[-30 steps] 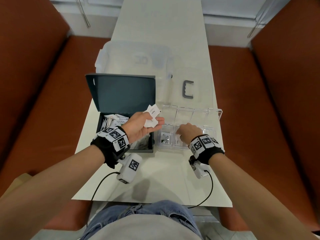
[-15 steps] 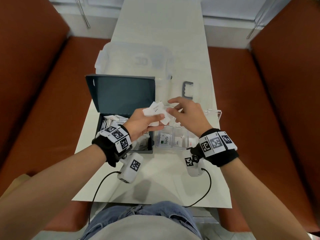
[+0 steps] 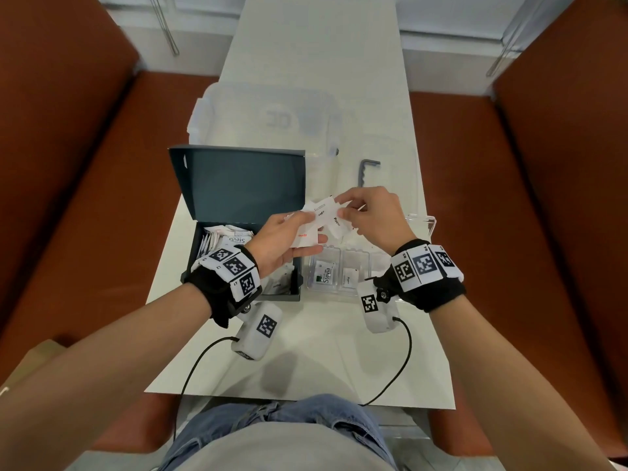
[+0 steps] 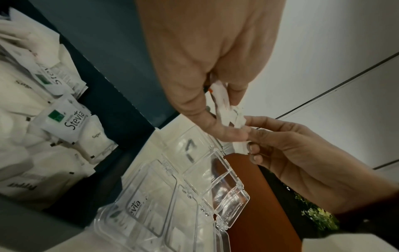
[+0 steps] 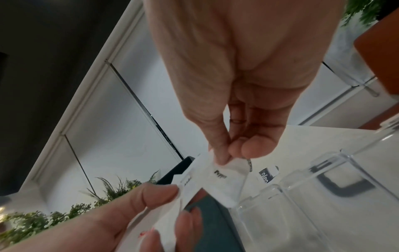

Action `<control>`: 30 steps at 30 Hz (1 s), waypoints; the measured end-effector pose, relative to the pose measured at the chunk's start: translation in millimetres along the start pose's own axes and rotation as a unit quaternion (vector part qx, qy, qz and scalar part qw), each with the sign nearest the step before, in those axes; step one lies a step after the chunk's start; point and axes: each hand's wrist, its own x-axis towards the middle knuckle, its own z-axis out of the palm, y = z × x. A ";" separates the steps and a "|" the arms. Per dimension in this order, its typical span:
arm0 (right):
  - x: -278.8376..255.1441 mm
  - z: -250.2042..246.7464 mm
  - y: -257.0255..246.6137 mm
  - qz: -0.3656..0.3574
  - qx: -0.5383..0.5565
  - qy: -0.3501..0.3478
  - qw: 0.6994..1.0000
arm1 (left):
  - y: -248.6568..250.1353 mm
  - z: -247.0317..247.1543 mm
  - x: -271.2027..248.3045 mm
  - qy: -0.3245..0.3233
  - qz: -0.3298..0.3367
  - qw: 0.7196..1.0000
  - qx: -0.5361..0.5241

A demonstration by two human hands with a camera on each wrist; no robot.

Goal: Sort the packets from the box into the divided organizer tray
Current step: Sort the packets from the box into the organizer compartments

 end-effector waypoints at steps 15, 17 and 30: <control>-8.7 8.1 -11.8 0.153 0.367 -0.040 0.917 | -4.2 0.5 5.7 0.007 0.065 0.998 0.004; -6.4 9.2 -10.6 0.163 0.342 -0.031 0.925 | -3.8 -1.1 5.3 -0.002 0.057 0.998 0.011; 4.9 2.5 -12.0 0.113 0.217 -0.054 0.968 | 1.5 -6.3 5.7 -0.006 0.062 0.995 0.078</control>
